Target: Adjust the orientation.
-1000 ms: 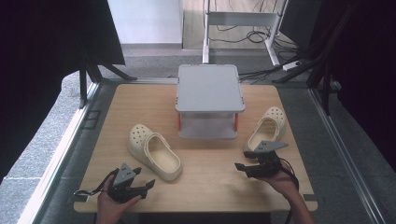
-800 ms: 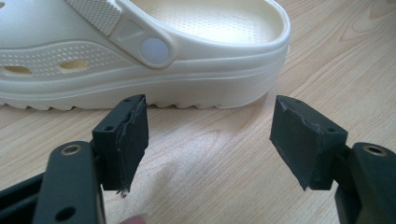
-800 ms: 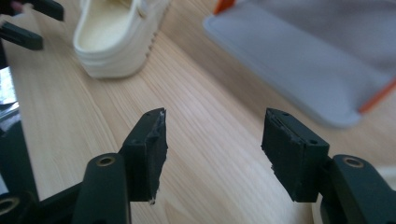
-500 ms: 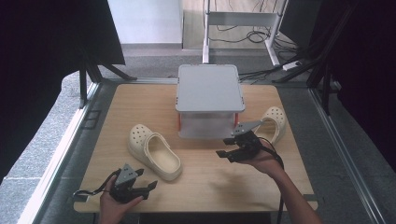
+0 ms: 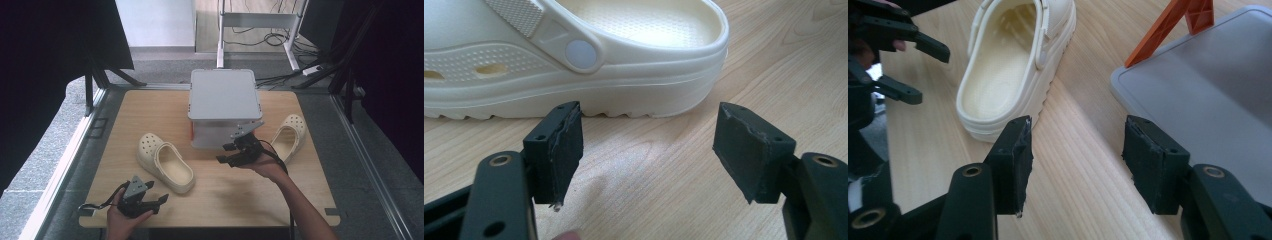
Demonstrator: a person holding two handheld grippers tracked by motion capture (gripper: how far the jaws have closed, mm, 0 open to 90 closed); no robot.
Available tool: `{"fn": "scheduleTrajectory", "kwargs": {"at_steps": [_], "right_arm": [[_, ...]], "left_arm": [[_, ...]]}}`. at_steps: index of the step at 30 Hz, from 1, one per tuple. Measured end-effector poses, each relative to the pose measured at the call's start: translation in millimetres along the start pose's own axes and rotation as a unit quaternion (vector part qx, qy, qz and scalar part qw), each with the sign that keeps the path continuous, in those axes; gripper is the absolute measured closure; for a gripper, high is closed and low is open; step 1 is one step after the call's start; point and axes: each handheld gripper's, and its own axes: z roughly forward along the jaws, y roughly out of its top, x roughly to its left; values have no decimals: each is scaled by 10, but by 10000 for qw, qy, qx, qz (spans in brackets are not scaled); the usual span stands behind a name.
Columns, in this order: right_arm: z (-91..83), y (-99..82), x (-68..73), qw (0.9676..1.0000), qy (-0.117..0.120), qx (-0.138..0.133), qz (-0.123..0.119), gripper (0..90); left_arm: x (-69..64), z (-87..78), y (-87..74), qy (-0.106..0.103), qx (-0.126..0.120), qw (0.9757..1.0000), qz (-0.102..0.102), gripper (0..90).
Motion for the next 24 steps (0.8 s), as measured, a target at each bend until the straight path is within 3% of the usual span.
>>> {"fn": "scheduleTrajectory", "kwargs": {"at_steps": [12, 24], "right_arm": [[221, 166, 56, 9999, -51, 128, -63, 485], [460, 319, 138, 9984, -24, 531, -180, 491]], "left_arm": [[-5, 6, 0, -17, 9, 10000, -21, 285], [-7, 7, -2, -36, 23, 10000, -20, 285]]}}
